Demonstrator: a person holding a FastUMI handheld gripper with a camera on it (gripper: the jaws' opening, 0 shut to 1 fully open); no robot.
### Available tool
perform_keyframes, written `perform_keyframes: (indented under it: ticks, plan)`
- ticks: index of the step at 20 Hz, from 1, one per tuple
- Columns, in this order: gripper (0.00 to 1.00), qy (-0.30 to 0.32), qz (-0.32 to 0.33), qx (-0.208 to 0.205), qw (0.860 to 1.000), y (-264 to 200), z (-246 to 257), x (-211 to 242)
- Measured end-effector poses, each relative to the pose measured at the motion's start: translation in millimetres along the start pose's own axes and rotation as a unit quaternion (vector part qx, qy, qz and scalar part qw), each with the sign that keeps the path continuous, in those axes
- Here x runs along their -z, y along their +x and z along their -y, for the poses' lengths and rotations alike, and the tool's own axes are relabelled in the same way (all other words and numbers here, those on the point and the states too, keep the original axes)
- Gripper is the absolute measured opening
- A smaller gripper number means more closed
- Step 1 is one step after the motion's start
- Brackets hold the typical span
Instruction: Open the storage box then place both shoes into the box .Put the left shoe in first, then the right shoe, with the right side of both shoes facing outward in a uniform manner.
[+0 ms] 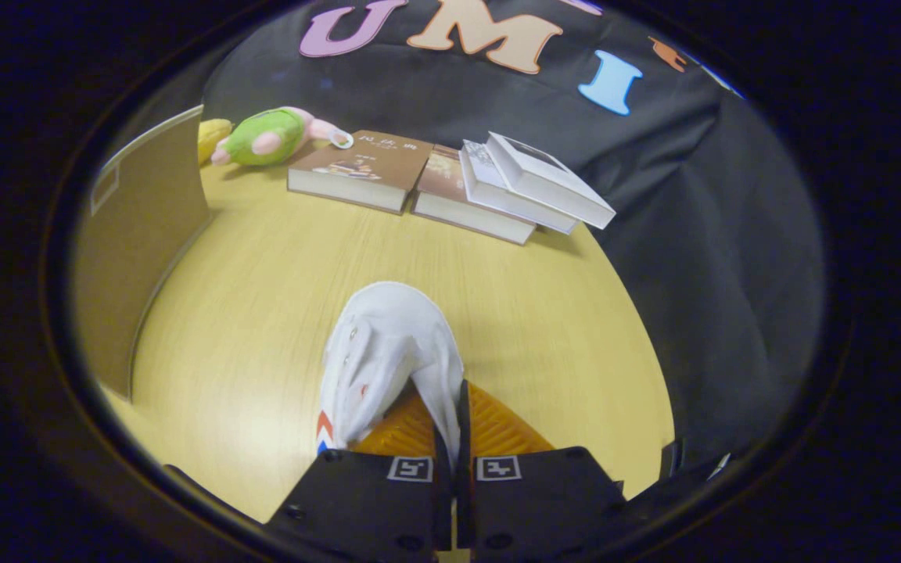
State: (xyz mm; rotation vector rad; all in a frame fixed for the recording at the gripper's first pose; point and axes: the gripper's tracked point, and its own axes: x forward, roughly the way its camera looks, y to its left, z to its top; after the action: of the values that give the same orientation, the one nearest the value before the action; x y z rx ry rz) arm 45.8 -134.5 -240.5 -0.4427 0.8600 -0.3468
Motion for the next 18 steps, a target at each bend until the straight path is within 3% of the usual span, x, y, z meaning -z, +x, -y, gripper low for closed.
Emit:
perform_keyframes:
  ticks: [2, 6, 11, 18]
  plan:
    - [0.06, 0.034, -0.003, -0.026, 0.999, -2.7, -7.3, 1.1]
    - [0.06, 0.11, -0.012, -0.116, 0.987, -20.1, -39.4, -6.2]
    - [0.06, 0.126, 0.027, -0.166, 0.978, -67.3, -61.7, -48.8]
    - [0.06, 0.126, 0.091, -0.256, 0.954, -157.6, -117.9, -133.5]
